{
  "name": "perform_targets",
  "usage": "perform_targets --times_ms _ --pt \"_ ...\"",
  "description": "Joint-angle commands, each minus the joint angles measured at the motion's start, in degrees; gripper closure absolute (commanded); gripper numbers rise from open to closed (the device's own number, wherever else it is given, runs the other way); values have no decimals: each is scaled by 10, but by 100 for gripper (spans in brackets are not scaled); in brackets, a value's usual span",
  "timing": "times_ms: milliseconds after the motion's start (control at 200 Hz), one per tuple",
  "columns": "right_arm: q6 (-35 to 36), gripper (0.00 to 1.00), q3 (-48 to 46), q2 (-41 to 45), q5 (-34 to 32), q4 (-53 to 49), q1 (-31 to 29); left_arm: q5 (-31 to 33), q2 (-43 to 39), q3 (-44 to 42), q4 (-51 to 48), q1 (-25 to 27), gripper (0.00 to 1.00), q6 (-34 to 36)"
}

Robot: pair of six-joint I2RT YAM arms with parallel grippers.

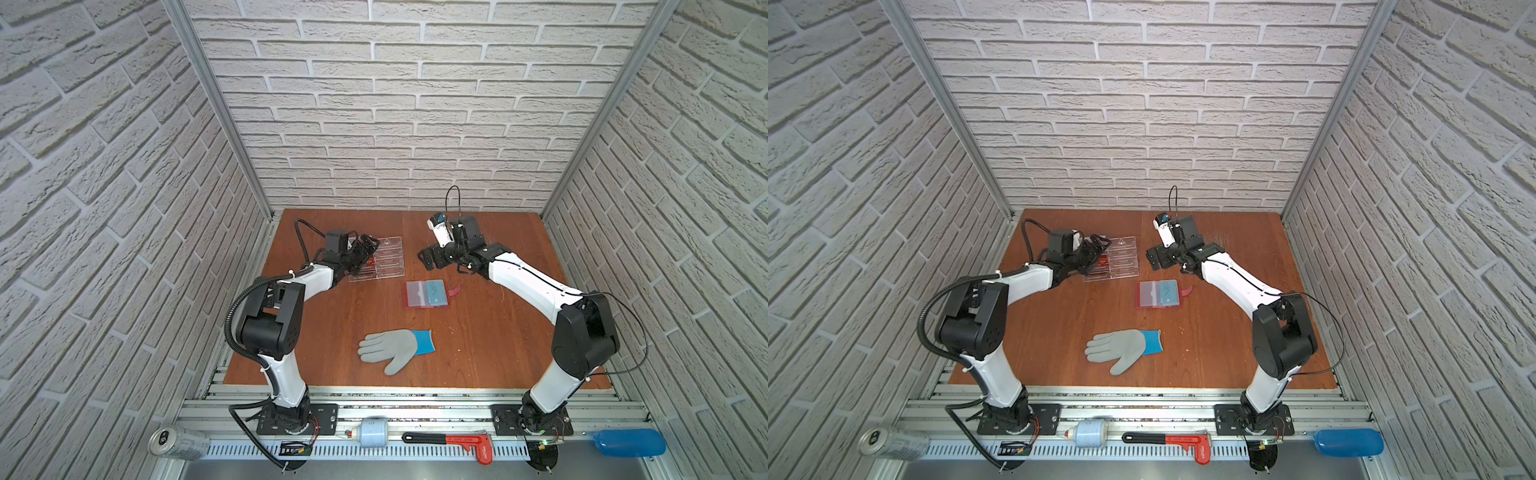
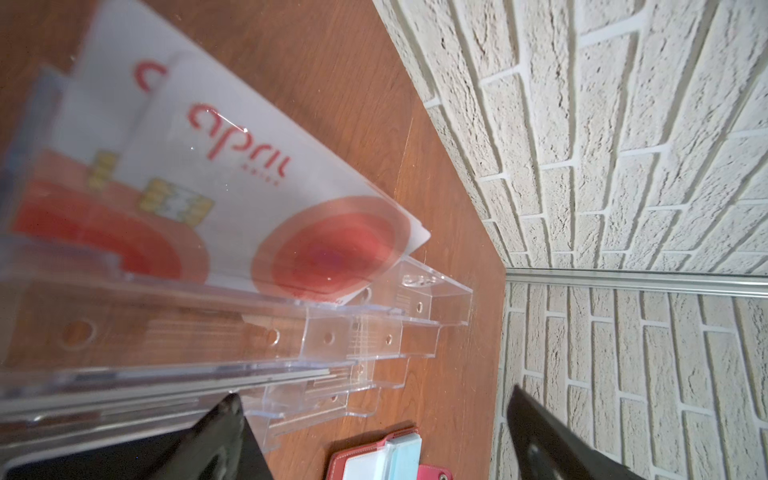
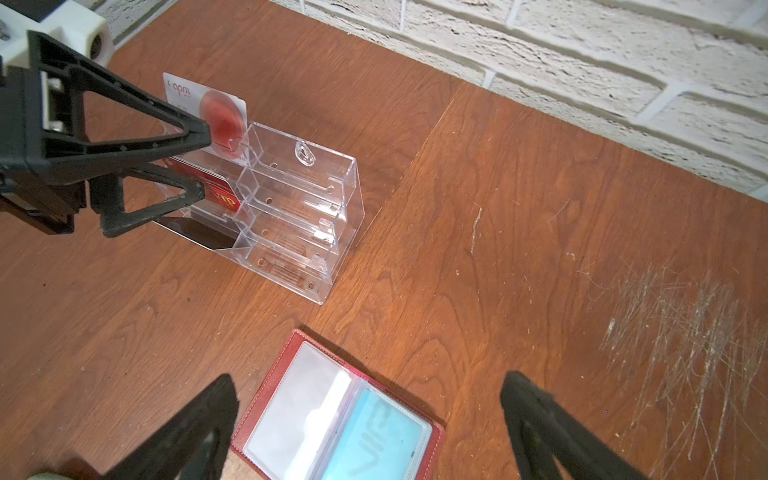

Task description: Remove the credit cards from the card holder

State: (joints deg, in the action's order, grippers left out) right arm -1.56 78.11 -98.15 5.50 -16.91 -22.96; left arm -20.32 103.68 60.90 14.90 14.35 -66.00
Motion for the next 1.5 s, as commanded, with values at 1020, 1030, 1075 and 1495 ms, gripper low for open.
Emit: perform_targets --times_ms 1020,1030,1075,1495 --pt "-42 0 -34 9 76 11 3 2 -123 -124 -9 52 2 8" --pt "-42 0 -34 9 77 10 3 2 -121 -124 -8 51 2 8" --pt "-43 0 -35 9 76 10 3 2 -112 -119 -6 51 2 10" --pt "-45 0 -43 13 77 13 3 -2 -45 -61 0 26 2 20"
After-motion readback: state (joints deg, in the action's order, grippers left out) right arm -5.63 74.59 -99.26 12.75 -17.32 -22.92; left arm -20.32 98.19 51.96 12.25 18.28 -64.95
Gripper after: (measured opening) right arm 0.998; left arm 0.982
